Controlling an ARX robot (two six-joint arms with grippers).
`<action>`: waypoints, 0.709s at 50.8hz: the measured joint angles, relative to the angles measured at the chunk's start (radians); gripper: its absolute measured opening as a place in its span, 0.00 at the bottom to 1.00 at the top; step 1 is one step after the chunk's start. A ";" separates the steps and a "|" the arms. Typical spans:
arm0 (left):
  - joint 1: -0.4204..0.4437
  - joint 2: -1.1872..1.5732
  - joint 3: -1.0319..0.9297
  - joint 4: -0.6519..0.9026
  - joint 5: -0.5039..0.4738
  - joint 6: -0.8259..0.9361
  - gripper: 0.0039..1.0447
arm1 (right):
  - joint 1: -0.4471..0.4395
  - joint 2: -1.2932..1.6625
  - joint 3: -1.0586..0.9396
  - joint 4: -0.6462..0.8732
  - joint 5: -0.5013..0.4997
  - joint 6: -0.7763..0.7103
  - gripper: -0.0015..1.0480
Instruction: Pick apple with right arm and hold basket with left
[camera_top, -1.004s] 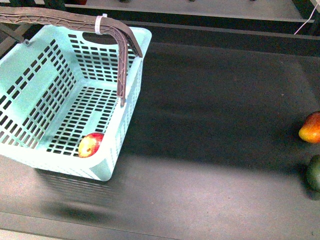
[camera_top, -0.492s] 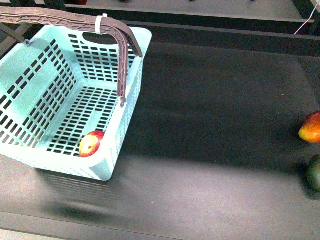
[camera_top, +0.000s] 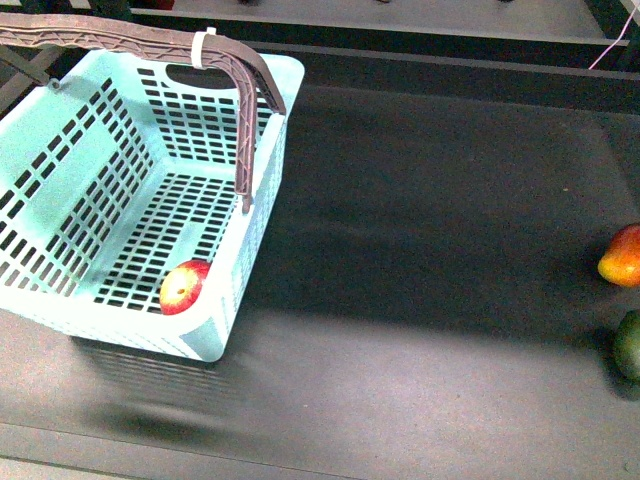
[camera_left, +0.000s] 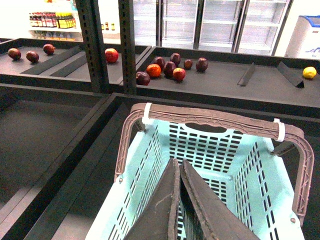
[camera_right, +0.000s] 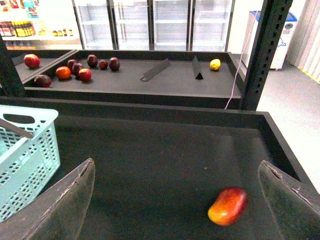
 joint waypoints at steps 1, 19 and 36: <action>0.000 -0.014 -0.002 -0.012 0.000 0.000 0.03 | 0.000 0.000 0.000 0.000 0.000 0.000 0.92; 0.000 -0.271 -0.025 -0.229 0.000 0.003 0.03 | 0.000 0.000 0.000 0.000 0.000 0.000 0.92; 0.000 -0.485 -0.025 -0.430 0.000 0.003 0.03 | 0.000 0.000 0.000 0.000 0.000 0.000 0.92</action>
